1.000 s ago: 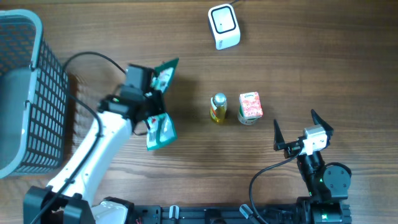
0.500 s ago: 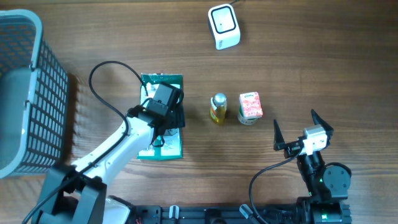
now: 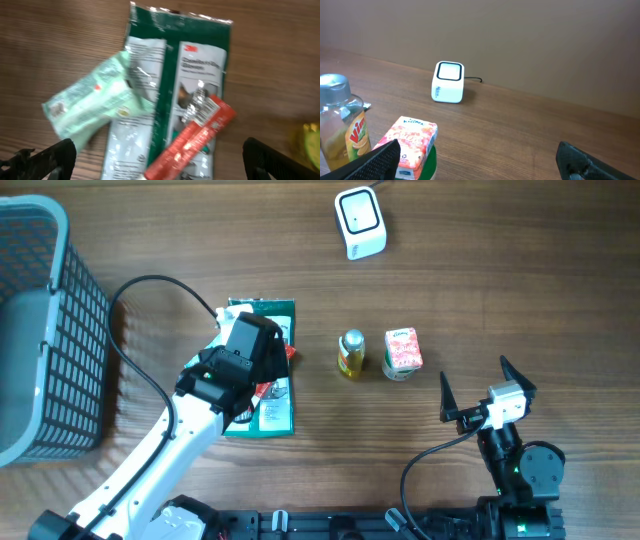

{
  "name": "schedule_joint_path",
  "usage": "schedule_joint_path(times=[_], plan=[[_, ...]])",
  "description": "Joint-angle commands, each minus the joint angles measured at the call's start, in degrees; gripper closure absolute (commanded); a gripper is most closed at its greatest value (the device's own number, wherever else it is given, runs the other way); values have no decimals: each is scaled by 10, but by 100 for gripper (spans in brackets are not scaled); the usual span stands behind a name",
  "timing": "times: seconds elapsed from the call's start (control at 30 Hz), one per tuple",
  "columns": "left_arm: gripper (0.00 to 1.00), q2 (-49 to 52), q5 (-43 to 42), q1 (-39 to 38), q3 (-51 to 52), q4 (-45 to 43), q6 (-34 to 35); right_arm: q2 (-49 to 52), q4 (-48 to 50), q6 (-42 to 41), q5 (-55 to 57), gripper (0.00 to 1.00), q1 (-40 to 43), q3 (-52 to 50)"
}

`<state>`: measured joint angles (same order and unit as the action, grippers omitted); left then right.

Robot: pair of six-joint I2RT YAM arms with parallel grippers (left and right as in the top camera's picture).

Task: Scan the item barcode
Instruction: 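Lay the glove packets and red stick on table with left gripper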

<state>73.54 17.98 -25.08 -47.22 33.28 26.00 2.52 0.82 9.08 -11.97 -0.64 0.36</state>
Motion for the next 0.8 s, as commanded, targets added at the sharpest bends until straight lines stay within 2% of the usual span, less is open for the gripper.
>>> schedule_joint_path(times=[0.0, 0.17, 0.27, 0.37, 0.47, 0.53, 0.6, 0.67, 0.77], plan=[[0, -5, 29, 63, -8, 8, -2, -1, 1, -1, -3, 0, 1, -1], [0, -1, -10, 209, -8, 14, -3, -1, 1, -1, -3, 0, 1, -1], [0, 17, -10, 263, -8, 23, -2, -1, 1, -1, -3, 0, 1, -1], [0, 40, -10, 284, -6, 18, -2, -1, 1, -1, -3, 0, 1, -1], [0, 106, -10, 302, -6, -25, -2, -1, 1, -1, -3, 0, 1, -1], [0, 143, -13, 306, -6, -24, -3, -1, 1, -1, -3, 0, 1, -1], [0, 159, -48, 306, -6, -9, -3, -1, 1, -1, -3, 0, 1, -1], [0, 154, -109, 306, -6, 16, -44, -1, 1, -1, -3, 0, 1, -1], [4, 136, -167, 306, -8, 50, -63, -1, 1, -1, -3, 0, 1, -1]])
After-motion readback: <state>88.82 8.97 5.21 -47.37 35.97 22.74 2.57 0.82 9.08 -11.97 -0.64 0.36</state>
